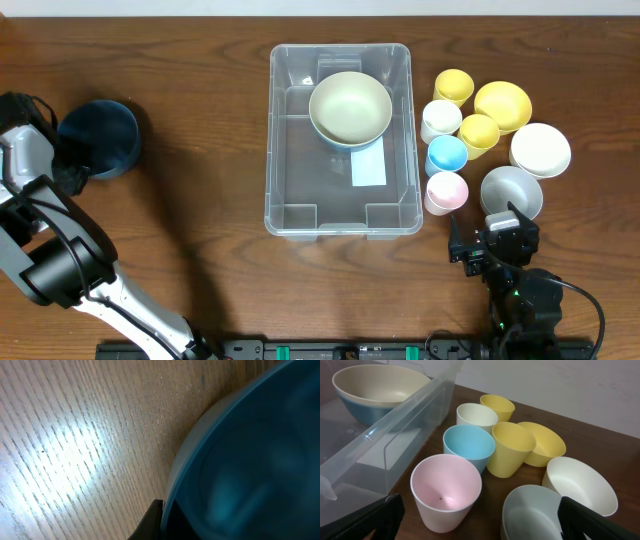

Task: Pack container
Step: 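Move the left gripper to the far-left teal bowl and grasp its rim, then carry the teal bowl over the bin with the left gripper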

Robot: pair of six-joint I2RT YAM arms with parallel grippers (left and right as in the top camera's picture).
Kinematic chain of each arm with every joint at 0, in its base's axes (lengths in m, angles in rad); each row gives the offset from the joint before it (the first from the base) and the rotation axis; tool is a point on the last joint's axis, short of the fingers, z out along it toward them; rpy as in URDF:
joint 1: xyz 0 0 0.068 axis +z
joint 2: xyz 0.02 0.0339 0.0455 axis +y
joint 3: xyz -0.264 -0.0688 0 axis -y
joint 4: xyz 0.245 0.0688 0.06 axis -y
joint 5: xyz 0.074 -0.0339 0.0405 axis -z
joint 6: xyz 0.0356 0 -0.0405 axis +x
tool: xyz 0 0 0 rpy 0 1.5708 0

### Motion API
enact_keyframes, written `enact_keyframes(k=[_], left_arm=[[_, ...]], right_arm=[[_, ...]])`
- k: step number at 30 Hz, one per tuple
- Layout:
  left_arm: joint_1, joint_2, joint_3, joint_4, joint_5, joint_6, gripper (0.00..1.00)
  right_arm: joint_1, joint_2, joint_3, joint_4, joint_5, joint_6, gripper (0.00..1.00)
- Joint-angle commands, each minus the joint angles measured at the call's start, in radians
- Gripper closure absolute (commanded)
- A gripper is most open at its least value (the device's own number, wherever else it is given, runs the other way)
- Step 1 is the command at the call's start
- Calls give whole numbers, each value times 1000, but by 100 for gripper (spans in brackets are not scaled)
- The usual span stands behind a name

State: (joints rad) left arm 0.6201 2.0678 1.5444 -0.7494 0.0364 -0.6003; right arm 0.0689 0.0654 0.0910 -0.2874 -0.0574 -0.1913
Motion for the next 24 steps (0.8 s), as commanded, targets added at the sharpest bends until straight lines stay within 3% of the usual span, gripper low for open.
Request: enact_keyframes(k=[1,7,12,18,24], left_arm=[[3,-53,22,-2,120,35,94],[-5,-234,30,85,391,69,94],[-74,-409,30,87,425,126,94],[-283,-573,30,54,424,197,94],[-578,-592,30,59,405,196,94]], right_arm=[[-4,0,-2,-1,-11,11,1],[-4,0,-2,-1,-11,11,1],[-4,0,-2,-1,-11,11,1],[-4,0,-2,-1,-11,11,1],[-4,0,-2,-1,-11,11,1]])
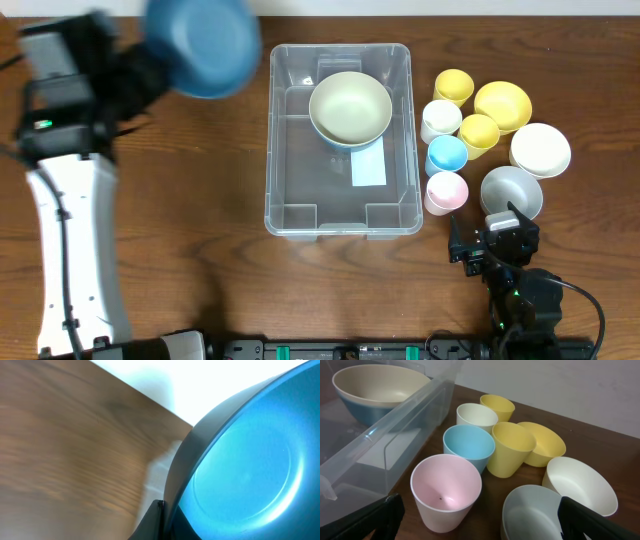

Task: Pack container
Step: 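Carry the teal bowl over the bin with the left gripper, then release the teal bowl onto the stacked bowls and withdraw left gripper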

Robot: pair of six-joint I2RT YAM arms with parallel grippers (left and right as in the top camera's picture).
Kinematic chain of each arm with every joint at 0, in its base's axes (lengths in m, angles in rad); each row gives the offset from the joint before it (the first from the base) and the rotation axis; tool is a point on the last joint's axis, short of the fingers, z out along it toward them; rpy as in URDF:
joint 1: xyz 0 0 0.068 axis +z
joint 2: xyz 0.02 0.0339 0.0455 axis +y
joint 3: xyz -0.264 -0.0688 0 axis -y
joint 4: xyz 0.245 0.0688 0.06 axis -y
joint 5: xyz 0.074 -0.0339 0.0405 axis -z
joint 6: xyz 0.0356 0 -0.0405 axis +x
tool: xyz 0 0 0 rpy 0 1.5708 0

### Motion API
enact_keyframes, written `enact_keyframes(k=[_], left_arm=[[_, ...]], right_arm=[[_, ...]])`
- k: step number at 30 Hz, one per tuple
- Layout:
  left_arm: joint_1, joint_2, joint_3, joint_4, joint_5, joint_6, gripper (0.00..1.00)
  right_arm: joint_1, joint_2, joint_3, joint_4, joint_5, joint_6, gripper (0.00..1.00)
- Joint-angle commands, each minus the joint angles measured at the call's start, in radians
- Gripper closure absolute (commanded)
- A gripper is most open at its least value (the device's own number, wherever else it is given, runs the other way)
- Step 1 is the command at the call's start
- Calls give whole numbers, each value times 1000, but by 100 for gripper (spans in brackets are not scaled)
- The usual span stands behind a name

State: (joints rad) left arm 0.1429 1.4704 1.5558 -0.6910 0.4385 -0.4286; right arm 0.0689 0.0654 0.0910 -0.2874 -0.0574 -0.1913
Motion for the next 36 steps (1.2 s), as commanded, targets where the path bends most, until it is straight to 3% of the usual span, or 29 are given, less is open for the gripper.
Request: enact_keyframes(k=[1,6,12,16,25,27,30,36], left_arm=[[-146,11,18,1,-23,25,94],[-378,68,18,5,-229,24,94],[-552,169,18,50,-378,24,94],[-602,254,18,70,-474,-15,94],[-607,370,18,137,-477,-21,94],[-607,372,18,139,-477,-21,83],[-604,367,18,159,-477,-21,58],[-580,323,24,180,-477,-17,56]], right_arm=[[-4,0,-2,-1,-11,11,1],[-4,0,-2,-1,-11,11,1],[-4,0,-2,-1,-11,11,1],[-4,0,-2,-1,-11,11,1],[-4,0,-2,-1,-11,11,1],[-4,0,-2,-1,-11,11,1],[-4,0,-2,-1,-11,11,1],[-4,0,-2,-1,-11,11,1]])
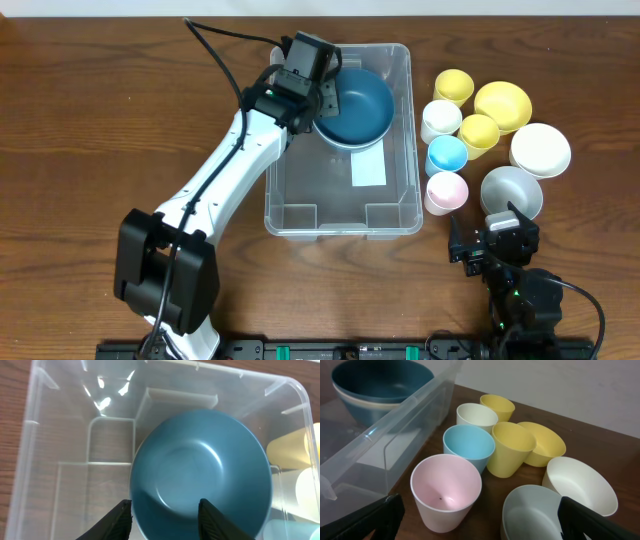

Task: Pack container
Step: 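Release the teal bowl onto the stacked bowls and withdraw left gripper, then reach the right gripper to the pink cup and grasp its rim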

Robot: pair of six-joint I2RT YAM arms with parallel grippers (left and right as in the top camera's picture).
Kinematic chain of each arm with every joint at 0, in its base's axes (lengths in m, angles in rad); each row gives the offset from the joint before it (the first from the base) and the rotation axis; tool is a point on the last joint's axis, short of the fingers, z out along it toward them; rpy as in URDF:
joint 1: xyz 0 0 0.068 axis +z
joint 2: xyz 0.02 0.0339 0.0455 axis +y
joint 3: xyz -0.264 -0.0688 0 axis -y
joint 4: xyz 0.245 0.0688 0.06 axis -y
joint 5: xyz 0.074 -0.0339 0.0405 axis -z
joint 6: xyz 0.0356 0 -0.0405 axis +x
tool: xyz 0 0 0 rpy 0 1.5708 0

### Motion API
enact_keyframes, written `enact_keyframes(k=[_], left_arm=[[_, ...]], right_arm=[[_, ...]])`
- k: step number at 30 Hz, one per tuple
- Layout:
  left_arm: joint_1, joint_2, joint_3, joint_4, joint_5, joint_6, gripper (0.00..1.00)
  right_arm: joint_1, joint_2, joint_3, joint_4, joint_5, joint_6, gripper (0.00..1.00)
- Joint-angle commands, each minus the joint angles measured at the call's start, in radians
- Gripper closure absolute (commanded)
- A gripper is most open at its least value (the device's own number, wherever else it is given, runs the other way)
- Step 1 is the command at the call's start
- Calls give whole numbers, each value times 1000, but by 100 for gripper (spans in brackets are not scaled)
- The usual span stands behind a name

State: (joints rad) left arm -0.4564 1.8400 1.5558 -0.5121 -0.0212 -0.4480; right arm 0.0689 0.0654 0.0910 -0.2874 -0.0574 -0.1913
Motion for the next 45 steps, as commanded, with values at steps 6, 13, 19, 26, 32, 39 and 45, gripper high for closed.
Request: enact_keyframes(k=[6,13,19,26,32,39,45], left_arm=[[77,-162,24,-64,-18,42,55],[244,-314,23,-216,-197,62,45],[446,-367,23,-358,-310,61,2],[559,-362,21,-429,-303,47,2],[568,-362,21,-429,-303,47,2],[568,-362,21,-429,-303,47,2],[568,-362,21,-430,-303,47,2]], right_arm=[[-4,0,-2,-1,-11,11,1],[-4,0,-2,-1,-11,11,1],[-4,0,-2,-1,-11,11,1],[-4,0,-2,-1,-11,11,1],[-4,0,-2,-1,-11,11,1],[-4,0,-2,-1,-11,11,1],[-4,0,-2,-1,-11,11,1]])
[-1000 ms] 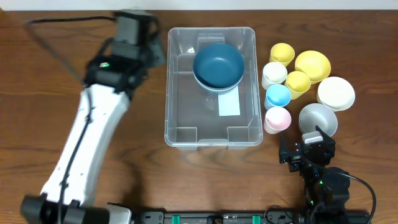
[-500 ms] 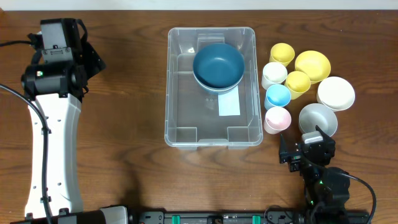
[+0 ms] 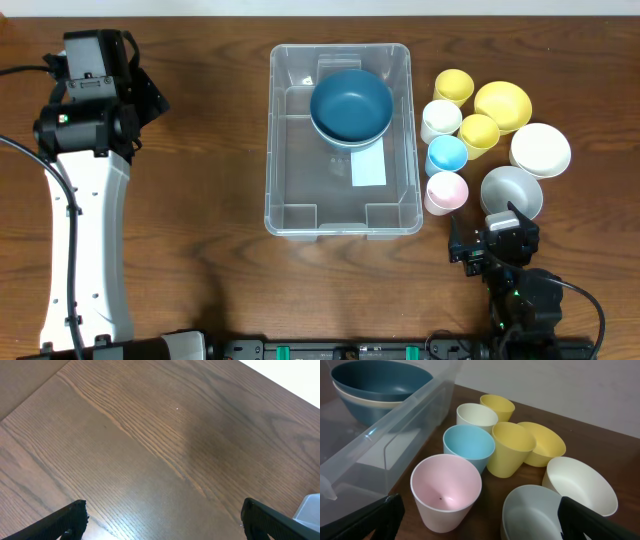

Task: Pack container
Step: 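Reach the right gripper to the pink cup and grasp its rim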

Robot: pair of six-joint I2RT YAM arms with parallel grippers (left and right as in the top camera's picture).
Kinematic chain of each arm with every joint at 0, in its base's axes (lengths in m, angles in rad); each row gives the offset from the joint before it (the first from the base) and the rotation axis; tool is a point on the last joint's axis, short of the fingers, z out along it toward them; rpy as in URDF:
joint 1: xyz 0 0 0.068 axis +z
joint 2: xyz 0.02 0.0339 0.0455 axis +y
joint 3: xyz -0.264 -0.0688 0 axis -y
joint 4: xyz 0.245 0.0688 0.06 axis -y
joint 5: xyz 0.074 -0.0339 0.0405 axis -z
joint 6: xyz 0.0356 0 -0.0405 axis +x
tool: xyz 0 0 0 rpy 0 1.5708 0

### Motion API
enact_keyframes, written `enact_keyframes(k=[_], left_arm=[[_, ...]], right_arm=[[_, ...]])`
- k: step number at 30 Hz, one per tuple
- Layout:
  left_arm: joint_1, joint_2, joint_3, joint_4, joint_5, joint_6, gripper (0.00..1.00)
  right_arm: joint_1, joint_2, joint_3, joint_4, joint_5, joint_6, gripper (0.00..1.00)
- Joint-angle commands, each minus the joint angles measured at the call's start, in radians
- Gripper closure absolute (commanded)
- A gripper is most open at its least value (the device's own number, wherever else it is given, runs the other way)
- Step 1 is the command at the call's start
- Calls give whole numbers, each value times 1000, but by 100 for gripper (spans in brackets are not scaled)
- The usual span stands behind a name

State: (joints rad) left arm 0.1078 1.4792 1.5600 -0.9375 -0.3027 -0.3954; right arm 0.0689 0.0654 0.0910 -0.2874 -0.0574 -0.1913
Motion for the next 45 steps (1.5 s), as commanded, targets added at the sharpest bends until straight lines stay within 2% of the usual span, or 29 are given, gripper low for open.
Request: enact_keyframes(k=[1,4,9,13,15,19,21,28,34,39,45], left_arm=[[4,-2,17,-4,-21,-5,2],[4,-2,17,-4,-21,-5,2],[4,-2,17,-4,-21,-5,2],[4,-2,17,-4,-21,-5,2],[4,-2,17,-4,-21,-5,2],[4,-2,17,-4,-21,-5,2],[4,-2,17,-4,-21,-5,2],[4,-2,17,-4,-21,-5,2],[4,-2,17,-4,-21,-5,2],[4,-2,17,-4,-21,-5,2],[4,-2,17,-4,-21,-5,2]], right_arm=[[-4,0,-2,-1,-11,11,1],[-4,0,-2,56,-53,12,1],[-4,0,-2,133,-358,11,1],[-4,0,-1,277,-594,38,1],[-4,0,0,359,-624,158,1],[-4,0,29,383,-425,479,1],[-4,2,58,367,-381,540,1],[-5,143,261,198,-308,579,1],[-5,423,508,40,-309,544,1],[-5,655,730,-227,-301,453,1],[-5,883,983,-574,-210,422,1]])
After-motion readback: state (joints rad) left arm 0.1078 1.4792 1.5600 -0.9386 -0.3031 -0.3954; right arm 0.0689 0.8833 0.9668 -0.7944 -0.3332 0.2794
